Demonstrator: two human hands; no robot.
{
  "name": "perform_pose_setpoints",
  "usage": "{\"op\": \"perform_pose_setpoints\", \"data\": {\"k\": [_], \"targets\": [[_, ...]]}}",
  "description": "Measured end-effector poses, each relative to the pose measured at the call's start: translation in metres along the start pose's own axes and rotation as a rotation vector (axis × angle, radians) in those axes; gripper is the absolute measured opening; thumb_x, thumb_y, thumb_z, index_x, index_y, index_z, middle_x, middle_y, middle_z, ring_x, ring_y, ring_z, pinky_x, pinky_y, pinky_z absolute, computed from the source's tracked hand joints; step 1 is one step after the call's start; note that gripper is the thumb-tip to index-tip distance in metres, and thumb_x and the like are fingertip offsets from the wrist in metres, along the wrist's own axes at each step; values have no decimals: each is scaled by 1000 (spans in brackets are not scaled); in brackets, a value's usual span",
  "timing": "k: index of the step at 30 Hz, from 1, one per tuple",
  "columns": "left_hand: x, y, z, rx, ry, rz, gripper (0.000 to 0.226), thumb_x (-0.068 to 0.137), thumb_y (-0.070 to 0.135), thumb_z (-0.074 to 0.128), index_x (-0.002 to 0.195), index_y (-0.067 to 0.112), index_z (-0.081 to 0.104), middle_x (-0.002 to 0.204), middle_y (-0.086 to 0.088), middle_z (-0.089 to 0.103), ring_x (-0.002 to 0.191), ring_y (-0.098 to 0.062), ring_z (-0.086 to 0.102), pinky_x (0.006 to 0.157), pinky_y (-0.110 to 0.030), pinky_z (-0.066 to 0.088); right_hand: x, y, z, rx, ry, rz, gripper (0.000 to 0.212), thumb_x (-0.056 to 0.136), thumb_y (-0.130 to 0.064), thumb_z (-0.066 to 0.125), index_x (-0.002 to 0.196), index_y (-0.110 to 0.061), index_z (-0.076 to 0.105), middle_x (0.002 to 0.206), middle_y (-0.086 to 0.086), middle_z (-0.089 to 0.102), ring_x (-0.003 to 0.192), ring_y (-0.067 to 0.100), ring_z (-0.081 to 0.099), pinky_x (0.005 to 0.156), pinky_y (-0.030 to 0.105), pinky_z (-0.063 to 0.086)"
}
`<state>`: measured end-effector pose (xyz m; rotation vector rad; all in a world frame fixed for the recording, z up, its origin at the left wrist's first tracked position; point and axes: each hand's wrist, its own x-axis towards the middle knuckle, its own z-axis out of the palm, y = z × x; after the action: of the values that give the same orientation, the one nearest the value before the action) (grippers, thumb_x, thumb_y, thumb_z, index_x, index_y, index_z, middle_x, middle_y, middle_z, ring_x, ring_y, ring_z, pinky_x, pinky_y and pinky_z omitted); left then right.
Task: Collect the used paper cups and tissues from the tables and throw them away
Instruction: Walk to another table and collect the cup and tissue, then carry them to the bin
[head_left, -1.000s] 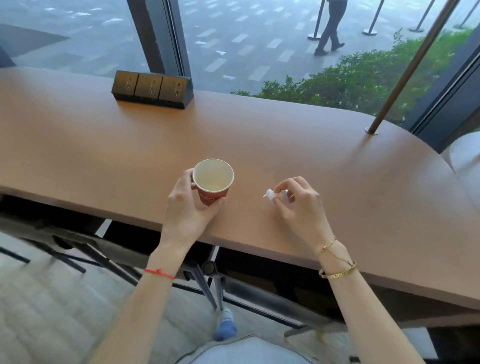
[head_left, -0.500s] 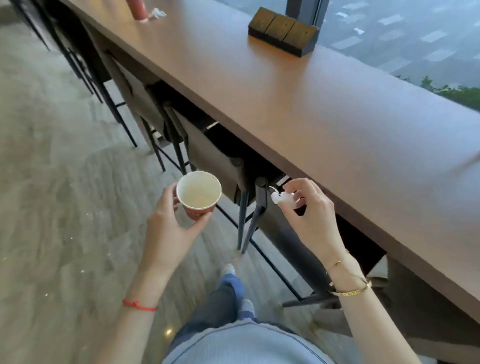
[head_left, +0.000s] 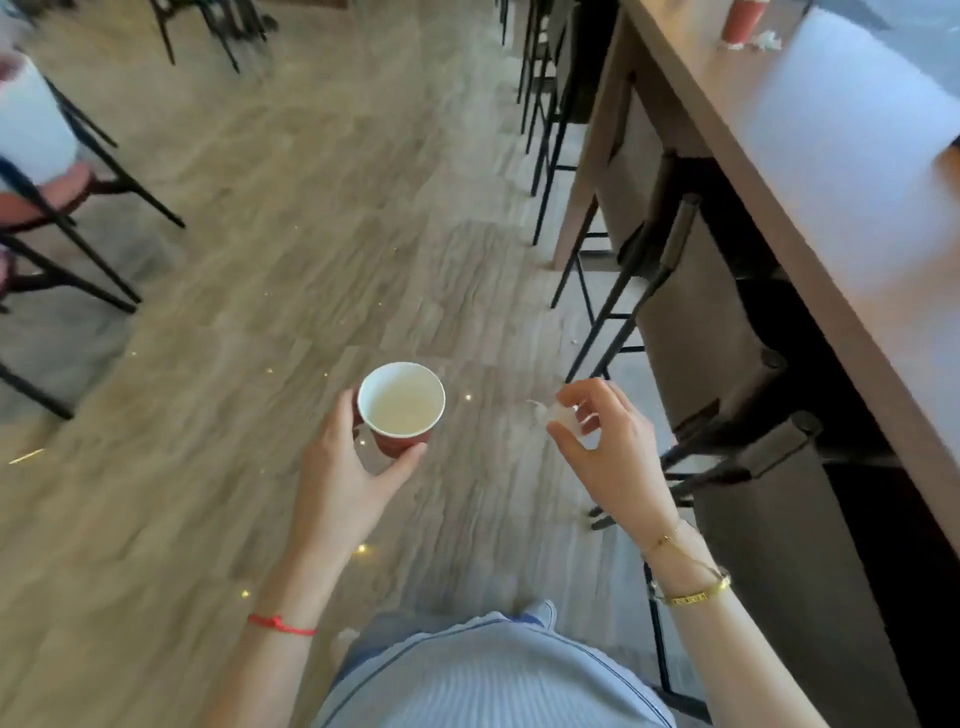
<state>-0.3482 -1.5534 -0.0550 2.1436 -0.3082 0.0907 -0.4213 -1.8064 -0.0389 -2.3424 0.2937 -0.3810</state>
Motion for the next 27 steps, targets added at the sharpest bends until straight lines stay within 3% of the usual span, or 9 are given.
{"op": "perform_pose_setpoints", "data": {"k": [7,14,19,24,27], "targets": [[-44,-86,-135,112,257,-179,63,65,38,85,115,25,49,105,12,61,95,-13,61,76,-23,44,17,-116,133,69,-209,-196,24,80,-15,73,100,-19,60,97,-8,59,78,4,56,70,5,41],[-98,-169,-274,186,485,-355,63,66,39,84,115,33,46,106,15,59,97,-9,59,77,-27,45,3,-241,268,146,-394,-391,25,80,-15,73,100,-21,60,93,-12,57,77,2,57,69,4,41],[-131,-210,-342,239,670,-474,66,63,32,87,117,25,50,103,15,59,92,-11,61,75,-19,43,-5,-317,346,192,-572,-538,24,79,-14,74,99,-20,61,93,-12,58,78,-2,56,70,5,43],[-150,-253,-394,171,818,-614,67,65,32,87,120,34,48,111,19,59,101,-5,59,82,-18,44,-3,-386,428,211,-733,-673,24,79,-12,74,99,-17,61,95,-8,62,78,5,57,69,16,49],[-150,-283,-428,139,912,-672,65,65,33,86,116,40,47,110,27,57,103,2,58,81,-14,42,2,-431,484,226,-821,-721,25,80,-12,74,100,-17,61,96,-7,62,79,7,58,71,14,48]]}}
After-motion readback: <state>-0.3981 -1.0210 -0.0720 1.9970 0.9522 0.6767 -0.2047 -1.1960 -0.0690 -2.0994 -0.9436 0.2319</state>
